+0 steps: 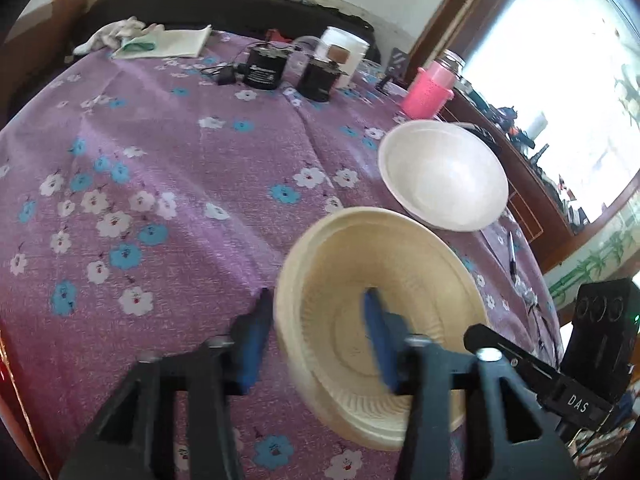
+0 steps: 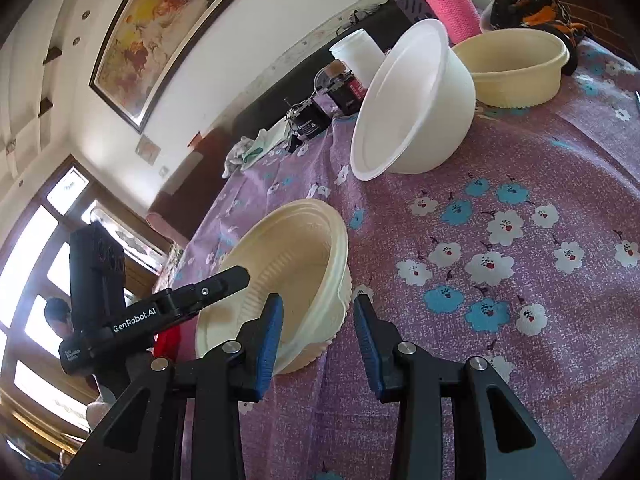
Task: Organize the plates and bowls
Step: 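Carry the beige plate with both tools over the plate stack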
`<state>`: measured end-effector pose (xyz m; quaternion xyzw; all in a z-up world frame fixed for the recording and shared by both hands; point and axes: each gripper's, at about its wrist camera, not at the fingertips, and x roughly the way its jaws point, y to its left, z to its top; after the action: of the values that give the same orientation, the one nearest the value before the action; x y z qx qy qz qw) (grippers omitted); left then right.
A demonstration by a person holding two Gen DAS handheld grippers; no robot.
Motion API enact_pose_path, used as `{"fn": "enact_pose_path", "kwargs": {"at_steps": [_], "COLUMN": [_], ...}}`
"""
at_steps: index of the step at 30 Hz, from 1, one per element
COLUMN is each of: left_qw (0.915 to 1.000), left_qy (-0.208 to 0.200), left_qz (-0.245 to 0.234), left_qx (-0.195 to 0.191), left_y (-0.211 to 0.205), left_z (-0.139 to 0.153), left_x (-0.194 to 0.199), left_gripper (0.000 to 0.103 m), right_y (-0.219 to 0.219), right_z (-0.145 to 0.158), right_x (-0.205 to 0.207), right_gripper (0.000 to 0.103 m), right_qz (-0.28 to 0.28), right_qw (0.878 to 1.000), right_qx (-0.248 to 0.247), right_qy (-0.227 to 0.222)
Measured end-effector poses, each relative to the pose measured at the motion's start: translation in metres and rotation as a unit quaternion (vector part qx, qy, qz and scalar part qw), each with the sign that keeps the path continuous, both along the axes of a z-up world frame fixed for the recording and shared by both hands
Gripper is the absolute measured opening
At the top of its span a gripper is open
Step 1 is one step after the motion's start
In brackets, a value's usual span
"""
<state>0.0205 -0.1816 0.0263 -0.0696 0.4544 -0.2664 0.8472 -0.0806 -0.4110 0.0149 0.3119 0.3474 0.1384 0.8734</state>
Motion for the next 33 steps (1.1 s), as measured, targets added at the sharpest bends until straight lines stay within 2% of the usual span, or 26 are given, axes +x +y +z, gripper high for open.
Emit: {"fn": "enact_pose_path", "kwargs": {"at_steps": [1,6,17,23,26,33], "left_qw": [0.9999,0.9993,0.9942,0.9928,0.9913,0.9903], "left_qy": [-0.008,-0.029,-0.093,-0.111,-0.123,-0.133], "left_qz": [0.001,-0.004,0.009,0.006,0.007,0.011], "left_qx": [0.01,0.023,0.054,0.044,0.047,0.04], "left_y": [-0.002,-0.006,-0.012,-0.012,-0.011,0.006], "left_z": [0.001,0.005,0.018,0.026,0.036,0.053], "left_x": [-0.002,-0.008,-0.022,-0.031,-0.042,-0.072], "left_gripper": [0.023,0.022,0.022,0.022,0.023,0.028], "right_y": [0.001,-0.001,-0.002,0.0,0.002,0.016], "right_z": [0.001,0.009,0.014,0.022,0.027,0.053], "right_x": [0.0,-0.006,-0.01,-0.02,-0.03,-0.055], "right_gripper": [0.028,0.024,0.024,0.024,0.024,0.024], "right_qz": [-0.001,-0.022,-0.022,-0.037,-0.042,-0.035], "right_qw": [1.0,0.999,0.998,0.996,0.997,0.996], "right_qx": [-0.006,-0.033,-0.036,-0.052,-0.05,-0.066], "right_qy": [-0.003,-0.023,-0.041,-0.057,-0.05,-0.056]}}
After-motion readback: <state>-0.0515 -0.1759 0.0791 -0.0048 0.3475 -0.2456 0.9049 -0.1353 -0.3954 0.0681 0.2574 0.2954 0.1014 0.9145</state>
